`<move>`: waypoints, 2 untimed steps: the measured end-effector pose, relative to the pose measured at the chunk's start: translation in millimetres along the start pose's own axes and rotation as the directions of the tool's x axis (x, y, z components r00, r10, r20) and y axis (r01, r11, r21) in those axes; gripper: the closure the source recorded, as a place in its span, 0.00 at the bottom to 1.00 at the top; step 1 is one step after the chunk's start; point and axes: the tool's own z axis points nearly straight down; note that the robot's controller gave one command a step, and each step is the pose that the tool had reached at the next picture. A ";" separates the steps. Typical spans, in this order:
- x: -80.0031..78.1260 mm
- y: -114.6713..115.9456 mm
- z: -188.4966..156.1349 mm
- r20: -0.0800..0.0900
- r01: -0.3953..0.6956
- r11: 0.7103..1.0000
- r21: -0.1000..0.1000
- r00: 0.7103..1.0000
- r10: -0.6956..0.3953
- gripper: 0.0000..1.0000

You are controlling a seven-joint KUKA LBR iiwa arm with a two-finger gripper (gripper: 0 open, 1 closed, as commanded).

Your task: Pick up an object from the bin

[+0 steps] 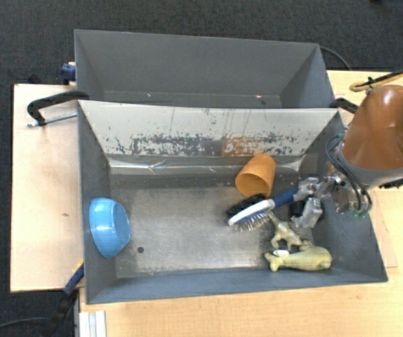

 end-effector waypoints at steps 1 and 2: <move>-10.2 38.2 22.2 0.005 0.776 0.630 0.042 0.630 -0.777 1.00; -6.8 16.4 32.8 -0.001 0.973 -0.231 0.009 -0.231 -0.973 1.00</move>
Offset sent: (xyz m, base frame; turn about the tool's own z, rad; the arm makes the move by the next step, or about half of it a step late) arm 0.0019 0.0522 -0.0368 -0.9045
